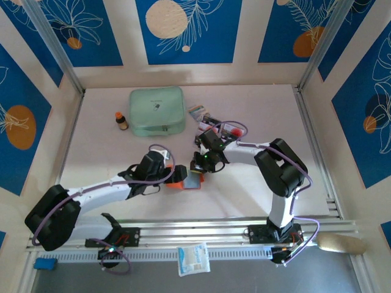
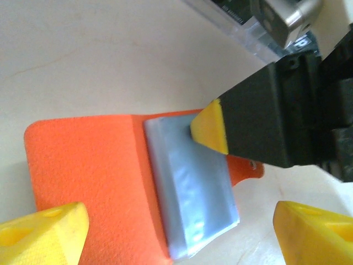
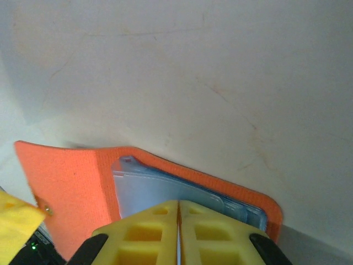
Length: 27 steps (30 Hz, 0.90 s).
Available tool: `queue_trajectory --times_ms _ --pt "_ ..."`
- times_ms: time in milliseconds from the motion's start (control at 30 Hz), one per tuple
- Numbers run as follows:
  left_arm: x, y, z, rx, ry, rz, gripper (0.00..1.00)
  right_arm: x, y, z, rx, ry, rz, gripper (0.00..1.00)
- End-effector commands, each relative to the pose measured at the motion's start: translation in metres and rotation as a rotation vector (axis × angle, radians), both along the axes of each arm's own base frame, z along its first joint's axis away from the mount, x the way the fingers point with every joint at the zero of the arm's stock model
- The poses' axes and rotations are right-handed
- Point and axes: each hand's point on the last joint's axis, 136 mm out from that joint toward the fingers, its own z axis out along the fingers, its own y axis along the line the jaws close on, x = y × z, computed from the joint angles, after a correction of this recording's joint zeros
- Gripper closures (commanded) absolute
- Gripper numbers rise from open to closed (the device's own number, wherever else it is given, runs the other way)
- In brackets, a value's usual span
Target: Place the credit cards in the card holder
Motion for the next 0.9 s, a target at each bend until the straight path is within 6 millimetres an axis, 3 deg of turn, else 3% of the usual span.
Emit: queue_trajectory --times_ms 0,400,867 --pt "0.001 0.005 -0.005 0.035 -0.041 -0.003 0.13 -0.007 0.007 -0.006 0.033 0.052 0.018 0.91" --pt "-0.001 0.025 -0.032 0.202 -0.031 -0.011 0.11 -0.004 0.025 0.0 0.093 0.072 0.023 0.92" --pt "-0.001 0.028 -0.05 0.281 -0.016 -0.045 0.09 -0.006 0.036 0.0 0.101 0.084 0.033 0.92"
